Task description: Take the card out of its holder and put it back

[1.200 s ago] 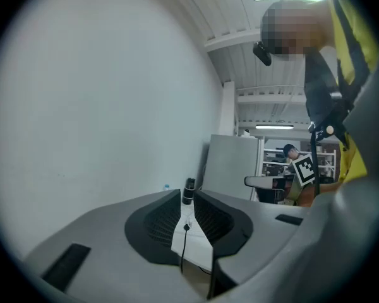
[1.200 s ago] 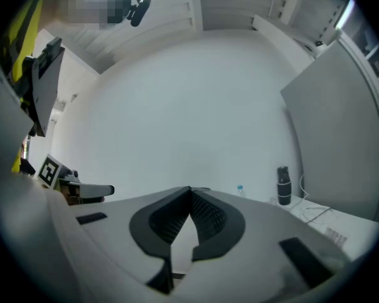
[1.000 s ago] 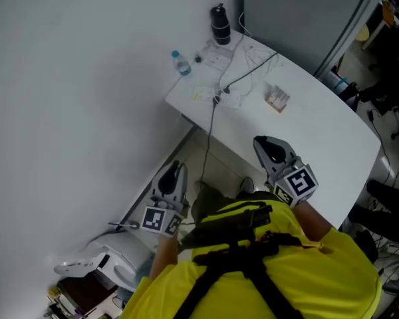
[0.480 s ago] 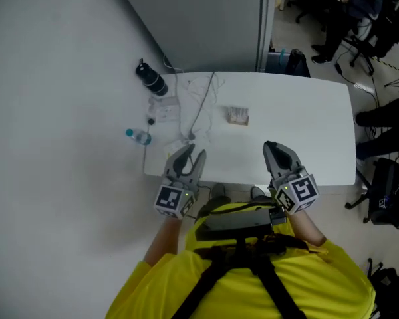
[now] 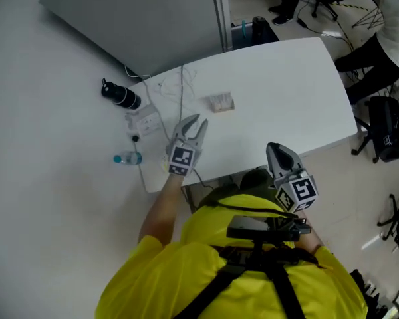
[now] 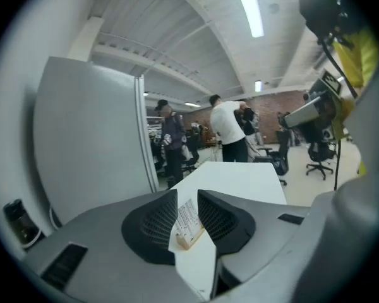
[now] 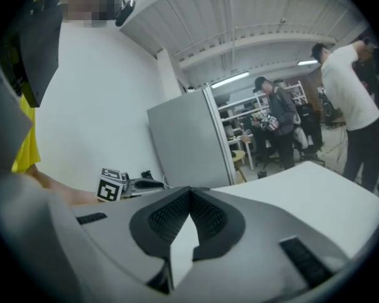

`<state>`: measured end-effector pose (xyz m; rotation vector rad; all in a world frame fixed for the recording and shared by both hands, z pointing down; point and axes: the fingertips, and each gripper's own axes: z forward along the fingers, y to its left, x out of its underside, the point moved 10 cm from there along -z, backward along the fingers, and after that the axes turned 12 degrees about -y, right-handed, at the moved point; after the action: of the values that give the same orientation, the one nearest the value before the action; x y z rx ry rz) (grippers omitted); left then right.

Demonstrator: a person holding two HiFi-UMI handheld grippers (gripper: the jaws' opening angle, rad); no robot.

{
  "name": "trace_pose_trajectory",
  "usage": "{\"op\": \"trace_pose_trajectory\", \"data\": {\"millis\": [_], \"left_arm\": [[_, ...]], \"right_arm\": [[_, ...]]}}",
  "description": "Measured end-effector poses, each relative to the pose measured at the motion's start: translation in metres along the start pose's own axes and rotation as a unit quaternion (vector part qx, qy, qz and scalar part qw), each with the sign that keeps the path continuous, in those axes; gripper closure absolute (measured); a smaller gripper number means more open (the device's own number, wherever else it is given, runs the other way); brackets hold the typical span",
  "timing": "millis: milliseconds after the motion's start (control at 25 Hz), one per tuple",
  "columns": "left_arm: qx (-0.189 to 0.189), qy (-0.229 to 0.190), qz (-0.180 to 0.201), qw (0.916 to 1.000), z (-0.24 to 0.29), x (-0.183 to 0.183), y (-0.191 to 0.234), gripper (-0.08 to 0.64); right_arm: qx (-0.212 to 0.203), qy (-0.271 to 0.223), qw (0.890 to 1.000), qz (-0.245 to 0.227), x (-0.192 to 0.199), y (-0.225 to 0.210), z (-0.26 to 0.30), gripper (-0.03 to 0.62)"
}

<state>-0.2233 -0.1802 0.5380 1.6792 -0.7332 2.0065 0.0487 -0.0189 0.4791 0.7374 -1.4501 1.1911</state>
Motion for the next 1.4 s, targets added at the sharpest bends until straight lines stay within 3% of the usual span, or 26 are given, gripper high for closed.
{"op": "trace_pose_trajectory", "data": {"millis": [120,200,320,560,720,920,1040,1120,1240,1400], "left_arm": [[0.095,0.027,0.026,0.9948,0.029,0.015,0.017,0.466],[0.126,0.047,0.042,0.9901,0.05,0.025,0.031,0.466],[0.166,0.067,0.024,0.9835,0.081,0.052,0.049,0.466],[0.184,0.092,-0.011,0.9786,0.116,0.094,0.073,0.466],[0.22,0.108,-0.043,0.9685,0.124,0.112,0.072,0.42],[0.255,0.072,-0.104,0.9588,0.14,0.119,0.08,0.425],[0.285,0.062,-0.103,0.951,0.141,0.121,0.077,0.445],[0.287,0.055,-0.091,0.9519,0.142,0.123,0.077,0.532],[0.286,0.052,-0.076,0.9538,0.14,0.121,0.073,0.537],[0.271,0.037,-0.084,0.9582,0.133,0.116,0.071,0.546]], "right_arm": [[0.03,0.026,0.999,0.018,0.018,0.003,-0.027,0.588],[0.045,0.04,0.998,0.017,0.025,0.005,-0.038,0.588],[0.068,0.048,0.996,0.019,0.031,0.005,-0.041,0.588],[0.063,0.066,0.995,0.035,0.044,0.008,-0.025,0.588],[0.039,0.096,0.993,0.053,0.059,0.01,-0.013,0.588],[0.023,0.104,0.993,0.055,0.066,0.005,0.02,0.588],[0.012,0.115,0.991,0.06,0.07,0.005,0.031,0.588],[0.003,0.12,0.991,0.058,0.072,0.004,0.039,0.588],[-0.003,0.126,0.991,0.054,0.071,0.002,0.046,0.588],[-0.001,0.121,0.991,0.053,0.067,-0.001,0.053,0.588]]}}
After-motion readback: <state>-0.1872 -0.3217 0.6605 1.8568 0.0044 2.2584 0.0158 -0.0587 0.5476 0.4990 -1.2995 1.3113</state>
